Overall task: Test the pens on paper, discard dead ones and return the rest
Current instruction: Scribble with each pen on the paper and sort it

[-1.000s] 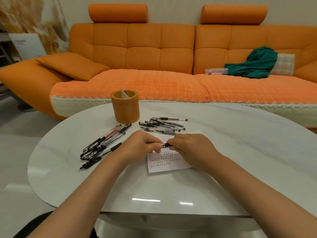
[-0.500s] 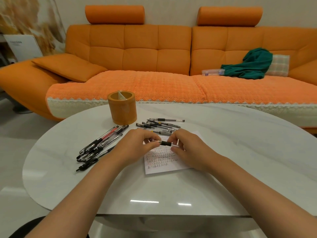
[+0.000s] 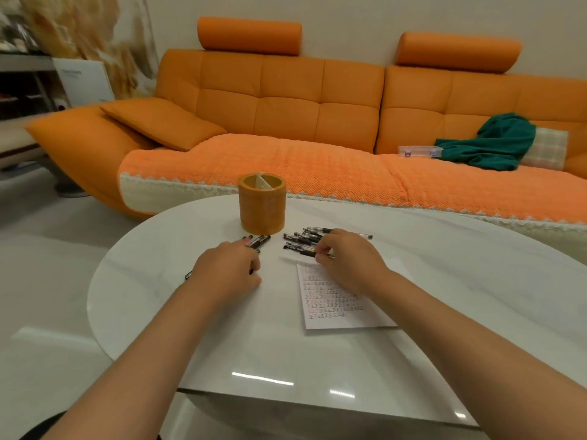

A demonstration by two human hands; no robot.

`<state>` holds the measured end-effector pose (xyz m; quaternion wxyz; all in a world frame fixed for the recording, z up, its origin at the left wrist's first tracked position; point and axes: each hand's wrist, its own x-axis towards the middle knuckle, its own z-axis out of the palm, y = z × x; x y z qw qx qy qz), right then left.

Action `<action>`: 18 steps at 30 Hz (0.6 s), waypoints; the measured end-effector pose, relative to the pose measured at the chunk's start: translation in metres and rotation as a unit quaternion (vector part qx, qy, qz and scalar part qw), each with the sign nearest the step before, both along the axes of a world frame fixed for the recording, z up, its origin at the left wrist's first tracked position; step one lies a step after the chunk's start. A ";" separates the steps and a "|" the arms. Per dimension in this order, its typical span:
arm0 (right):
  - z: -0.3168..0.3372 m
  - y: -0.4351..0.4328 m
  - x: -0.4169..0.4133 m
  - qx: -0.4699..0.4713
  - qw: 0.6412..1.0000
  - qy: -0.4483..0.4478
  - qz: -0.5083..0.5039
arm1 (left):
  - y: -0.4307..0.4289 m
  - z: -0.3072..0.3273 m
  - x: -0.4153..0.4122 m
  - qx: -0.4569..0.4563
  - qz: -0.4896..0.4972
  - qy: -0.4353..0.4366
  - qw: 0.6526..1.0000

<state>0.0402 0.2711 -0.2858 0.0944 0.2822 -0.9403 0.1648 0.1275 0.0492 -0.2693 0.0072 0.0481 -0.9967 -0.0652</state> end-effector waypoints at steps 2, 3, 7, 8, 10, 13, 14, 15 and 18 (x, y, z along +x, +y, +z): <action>-0.002 -0.008 -0.007 0.012 1.000 0.009 0.002 | -0.002 -0.003 0.000 -0.001 -0.001 0.006 1.000; -0.002 -0.011 -0.009 0.022 1.000 0.019 0.002 | -0.003 -0.005 0.000 0.003 -0.002 0.010 1.000; -0.002 -0.019 -0.016 0.082 0.995 0.055 0.001 | -0.005 -0.010 -0.001 0.000 0.011 0.011 1.000; -0.002 -0.020 -0.017 0.086 0.995 0.058 -0.003 | -0.004 -0.011 -0.002 -0.002 0.014 0.007 1.000; -0.004 -0.021 -0.019 0.086 0.995 0.054 -0.016 | -0.002 -0.011 -0.003 -0.006 0.019 0.006 1.000; -0.005 -0.023 -0.020 0.085 0.995 0.047 -0.028 | 0.003 -0.011 -0.006 -0.017 0.022 0.008 1.000; -0.005 -0.023 -0.020 0.085 0.995 0.048 -0.028 | 0.005 -0.010 -0.006 -0.013 0.023 0.002 1.000; -0.005 -0.022 -0.019 0.083 0.995 0.049 -0.027 | 0.007 -0.009 -0.006 0.001 0.023 0.004 1.000; -0.004 -0.019 -0.008 0.053 0.997 0.055 -0.010 | 0.009 -0.001 -0.005 0.104 0.037 0.074 0.991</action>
